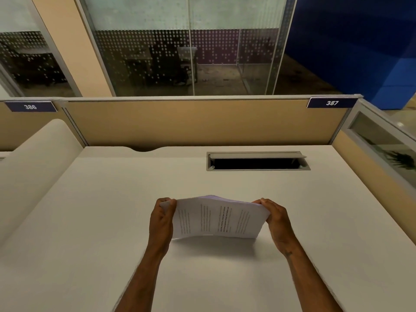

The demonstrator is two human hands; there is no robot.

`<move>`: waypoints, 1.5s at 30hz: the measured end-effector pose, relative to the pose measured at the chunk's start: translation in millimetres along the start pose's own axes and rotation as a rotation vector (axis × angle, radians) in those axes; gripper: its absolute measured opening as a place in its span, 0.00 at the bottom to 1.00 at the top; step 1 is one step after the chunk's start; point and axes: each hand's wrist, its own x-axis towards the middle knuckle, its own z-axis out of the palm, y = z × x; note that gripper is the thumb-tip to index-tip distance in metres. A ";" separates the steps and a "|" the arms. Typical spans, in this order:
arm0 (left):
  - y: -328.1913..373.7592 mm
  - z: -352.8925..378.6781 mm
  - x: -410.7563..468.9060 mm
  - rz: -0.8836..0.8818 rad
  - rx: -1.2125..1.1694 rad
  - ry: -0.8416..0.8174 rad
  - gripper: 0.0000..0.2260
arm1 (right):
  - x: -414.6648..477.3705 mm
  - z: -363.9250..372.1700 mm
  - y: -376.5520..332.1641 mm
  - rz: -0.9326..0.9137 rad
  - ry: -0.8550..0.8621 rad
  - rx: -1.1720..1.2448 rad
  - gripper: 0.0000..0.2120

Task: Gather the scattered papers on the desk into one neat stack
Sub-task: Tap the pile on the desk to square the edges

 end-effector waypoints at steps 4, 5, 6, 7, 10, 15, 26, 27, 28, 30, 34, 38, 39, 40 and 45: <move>43.5 6.6 15.4 0.146 0.171 -0.079 0.13 | 5.3 -14.9 -44.6 0.028 -0.181 -0.381 0.09; 56.8 10.0 19.5 0.189 0.212 -0.114 0.12 | 7.8 -12.1 -55.8 0.012 -0.225 -0.468 0.10; 71.2 15.2 23.3 0.233 0.266 -0.151 0.10 | 10.7 -5.6 -64.6 -0.016 -0.254 -0.526 0.16; 85.2 22.2 26.8 0.280 0.321 -0.191 0.10 | 13.6 5.0 -72.6 -0.056 -0.267 -0.560 0.22; 124.7 50.6 27.8 0.417 0.508 -0.306 0.10 | 19.8 42.0 -90.1 -0.251 -0.232 -0.605 0.23; 136.8 65.8 23.3 0.672 0.805 -0.172 0.17 | 19.1 60.8 -88.3 -0.282 0.000 -0.297 0.05; 54.8 18.2 9.1 0.033 -0.158 -0.077 0.17 | 8.2 52.3 -67.8 -0.123 0.041 0.104 0.12; 53.5 18.9 8.2 0.048 -0.164 -0.068 0.15 | 8.9 52.8 -68.1 -0.135 0.037 0.106 0.13; 51.9 19.5 7.7 0.068 -0.167 -0.064 0.15 | 9.7 53.1 -68.1 -0.146 0.030 0.108 0.13; 47.1 19.4 6.4 0.113 -0.177 -0.063 0.13 | 11.0 52.8 -65.7 -0.159 0.012 0.122 0.15; 22.6 19.5 -2.7 0.077 -0.158 -0.034 0.11 | 8.6 53.9 -43.1 -0.122 -0.015 0.127 0.14; -10.8 25.3 -17.8 -0.028 -0.141 0.014 0.13 | 3.8 59.0 -11.7 -0.021 -0.042 0.099 0.12; -17.2 25.8 -19.9 -0.045 -0.129 0.023 0.12 | 3.2 58.9 -6.1 -0.002 -0.046 0.093 0.12; -22.4 25.9 -20.8 -0.060 -0.113 0.030 0.11 | 2.9 57.9 -1.3 0.014 -0.052 0.088 0.12; -42.6 27.2 -21.5 -0.068 -0.029 0.025 0.11 | 4.1 48.9 19.4 0.068 -0.090 0.047 0.11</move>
